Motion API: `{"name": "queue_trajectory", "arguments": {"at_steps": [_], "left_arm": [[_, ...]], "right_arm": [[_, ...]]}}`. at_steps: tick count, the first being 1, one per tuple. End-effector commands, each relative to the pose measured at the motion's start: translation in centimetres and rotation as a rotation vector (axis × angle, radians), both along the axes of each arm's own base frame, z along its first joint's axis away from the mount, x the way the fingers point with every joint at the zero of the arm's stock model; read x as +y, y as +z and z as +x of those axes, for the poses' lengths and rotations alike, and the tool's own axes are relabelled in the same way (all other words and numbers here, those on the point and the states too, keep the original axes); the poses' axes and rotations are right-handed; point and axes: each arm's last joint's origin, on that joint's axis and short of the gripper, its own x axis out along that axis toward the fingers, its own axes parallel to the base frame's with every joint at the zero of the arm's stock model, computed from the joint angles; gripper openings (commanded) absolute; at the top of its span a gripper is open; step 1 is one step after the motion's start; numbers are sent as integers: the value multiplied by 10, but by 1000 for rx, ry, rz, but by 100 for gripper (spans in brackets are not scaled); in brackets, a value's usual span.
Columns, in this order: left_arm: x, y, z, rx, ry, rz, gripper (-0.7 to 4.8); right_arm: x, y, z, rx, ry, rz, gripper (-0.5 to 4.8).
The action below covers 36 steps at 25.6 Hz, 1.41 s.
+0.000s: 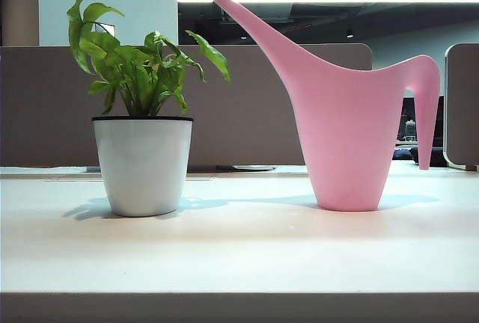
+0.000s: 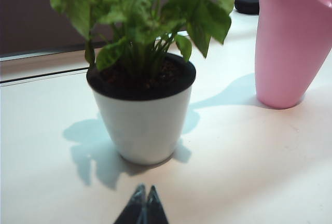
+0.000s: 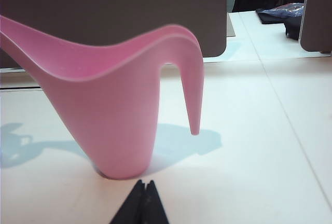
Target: Pick up the watering can from the table, water the potted plant, and put the can back.
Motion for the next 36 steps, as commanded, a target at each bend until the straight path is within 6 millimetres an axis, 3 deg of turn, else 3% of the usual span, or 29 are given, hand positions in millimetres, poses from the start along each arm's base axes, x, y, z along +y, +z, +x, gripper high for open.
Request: {"name": "queue_trajectory", "arguments": {"at_steps": [1, 7, 15, 24, 36], "left_arm": [[1, -9, -2, -16, 23, -53, -5], [4, -25, -5, -27, 55, -55, -5], [5, -34, -5, 20, 71, 14, -5], [24, -29, 1, -20, 242, -24, -6], [30, -26, 1, -43, 260, -25, -5]], "right_arm": [[-1, -16, 7, -59, -31, 0, -3], [-2, -42, 12, -49, -68, 4, -3], [2, -40, 11, -72, 2, -78, -3], [6, -41, 11, -78, 59, -136, -1], [4, -41, 11, -77, -12, -233, -1]]}}
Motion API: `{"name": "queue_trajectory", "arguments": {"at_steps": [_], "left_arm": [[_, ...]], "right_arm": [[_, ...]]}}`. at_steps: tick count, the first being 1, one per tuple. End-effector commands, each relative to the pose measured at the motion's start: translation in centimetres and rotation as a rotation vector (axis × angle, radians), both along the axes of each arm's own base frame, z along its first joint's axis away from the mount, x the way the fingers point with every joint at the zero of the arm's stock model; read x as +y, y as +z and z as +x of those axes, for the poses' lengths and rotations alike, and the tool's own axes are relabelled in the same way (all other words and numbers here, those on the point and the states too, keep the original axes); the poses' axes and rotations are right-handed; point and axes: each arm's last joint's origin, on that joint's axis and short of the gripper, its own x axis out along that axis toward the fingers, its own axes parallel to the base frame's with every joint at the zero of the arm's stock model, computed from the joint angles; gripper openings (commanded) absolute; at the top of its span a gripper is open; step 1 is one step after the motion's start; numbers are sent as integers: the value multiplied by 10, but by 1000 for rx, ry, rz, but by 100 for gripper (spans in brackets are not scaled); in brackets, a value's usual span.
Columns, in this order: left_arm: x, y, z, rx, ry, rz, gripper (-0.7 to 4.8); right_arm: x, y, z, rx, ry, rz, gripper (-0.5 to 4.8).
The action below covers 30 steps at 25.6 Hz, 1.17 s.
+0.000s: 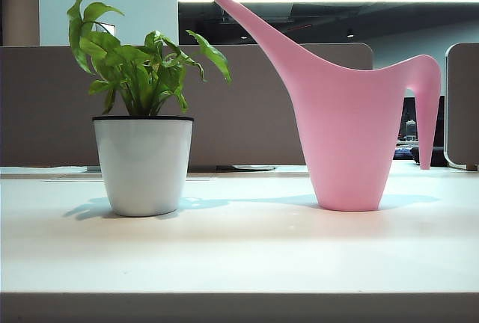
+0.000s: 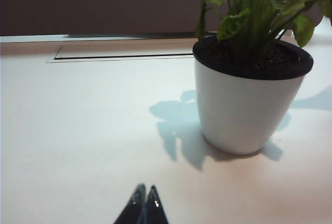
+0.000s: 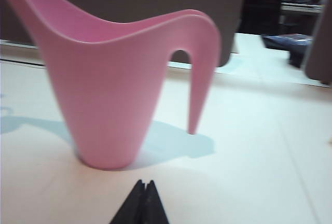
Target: Pick up the watering can from the table, water the potted plant, and put the can back.
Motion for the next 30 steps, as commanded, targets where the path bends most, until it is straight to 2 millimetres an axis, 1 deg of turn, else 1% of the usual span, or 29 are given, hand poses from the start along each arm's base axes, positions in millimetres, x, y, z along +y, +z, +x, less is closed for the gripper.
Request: {"name": "queue_trajectory", "arguments": {"at_steps": [1, 4, 5, 20, 25, 30], "left_arm": [[0, 5, 0, -40, -4, 2, -5], [1, 6, 0, -59, 18, 6, -5], [1, 6, 0, -59, 18, 6, -5], [0, 6, 0, -54, 14, 5, -5], [0, 6, 0, -54, 14, 5, -5], [0, 5, 0, -49, 12, 5, -5]], "right_arm": [[-1, -1, 0, -13, -51, -75, -2], [-5, 1, 0, -29, -152, -92, -1], [-6, 2, 0, -43, -166, -73, -1], [-6, 1, 0, -32, -160, -69, -1], [-7, 5, -5, -78, -164, -64, -1], [-7, 5, -4, -79, -163, -64, -1]]}}
